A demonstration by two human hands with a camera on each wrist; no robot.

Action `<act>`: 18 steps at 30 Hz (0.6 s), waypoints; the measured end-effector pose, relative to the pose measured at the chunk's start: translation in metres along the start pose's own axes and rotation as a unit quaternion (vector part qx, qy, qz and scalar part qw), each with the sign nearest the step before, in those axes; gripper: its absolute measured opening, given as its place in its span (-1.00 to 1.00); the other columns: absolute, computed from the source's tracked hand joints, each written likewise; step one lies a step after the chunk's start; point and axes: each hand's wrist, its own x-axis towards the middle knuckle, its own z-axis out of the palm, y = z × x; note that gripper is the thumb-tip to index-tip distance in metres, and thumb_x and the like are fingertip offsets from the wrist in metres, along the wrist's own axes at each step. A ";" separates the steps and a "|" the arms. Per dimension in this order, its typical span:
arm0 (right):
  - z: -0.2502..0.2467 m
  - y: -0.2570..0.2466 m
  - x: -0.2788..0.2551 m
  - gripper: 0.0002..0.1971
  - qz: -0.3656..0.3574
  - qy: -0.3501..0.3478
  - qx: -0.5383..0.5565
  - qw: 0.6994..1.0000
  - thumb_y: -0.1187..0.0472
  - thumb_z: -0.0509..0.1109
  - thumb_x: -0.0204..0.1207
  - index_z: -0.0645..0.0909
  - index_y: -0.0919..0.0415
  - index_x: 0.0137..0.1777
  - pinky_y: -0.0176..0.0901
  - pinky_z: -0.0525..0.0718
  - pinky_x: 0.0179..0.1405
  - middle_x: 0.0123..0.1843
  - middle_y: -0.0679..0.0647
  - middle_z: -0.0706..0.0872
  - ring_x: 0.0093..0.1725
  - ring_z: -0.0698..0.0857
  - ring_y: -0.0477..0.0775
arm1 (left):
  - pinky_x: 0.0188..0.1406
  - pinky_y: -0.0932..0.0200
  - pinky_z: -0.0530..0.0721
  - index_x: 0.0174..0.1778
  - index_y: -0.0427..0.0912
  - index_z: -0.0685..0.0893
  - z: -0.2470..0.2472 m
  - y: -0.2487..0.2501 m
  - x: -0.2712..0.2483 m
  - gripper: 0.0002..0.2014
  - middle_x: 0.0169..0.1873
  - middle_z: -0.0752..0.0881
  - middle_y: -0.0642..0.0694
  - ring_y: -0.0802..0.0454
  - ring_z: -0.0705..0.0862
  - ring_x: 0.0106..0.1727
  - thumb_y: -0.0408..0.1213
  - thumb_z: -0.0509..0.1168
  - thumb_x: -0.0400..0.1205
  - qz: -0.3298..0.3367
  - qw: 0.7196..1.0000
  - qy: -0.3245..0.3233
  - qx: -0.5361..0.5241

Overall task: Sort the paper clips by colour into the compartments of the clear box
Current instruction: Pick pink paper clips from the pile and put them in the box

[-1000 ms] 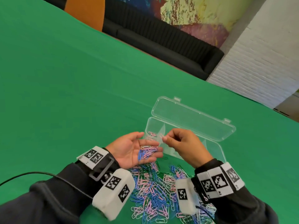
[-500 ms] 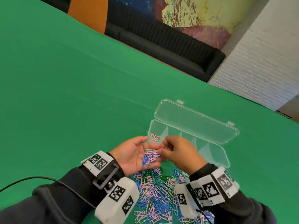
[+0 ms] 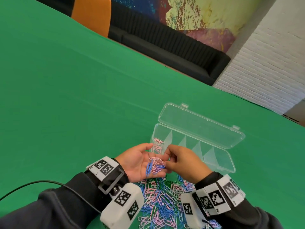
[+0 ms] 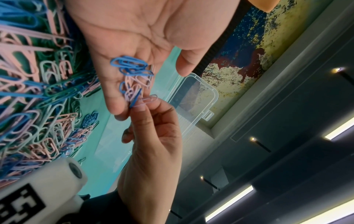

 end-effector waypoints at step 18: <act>-0.026 -0.019 0.015 -0.96 -0.008 0.137 -0.066 0.988 0.20 0.32 0.51 0.51 0.05 -0.14 -0.16 0.42 -0.26 -0.33 -0.06 0.55 -0.24 0.55 0.02 | -0.27 -0.08 0.76 0.05 -0.54 0.63 -0.003 0.005 0.001 -0.44 0.01 0.71 -0.51 -0.34 0.78 -0.15 -0.05 -0.02 0.70 0.008 1.000 0.018 -0.006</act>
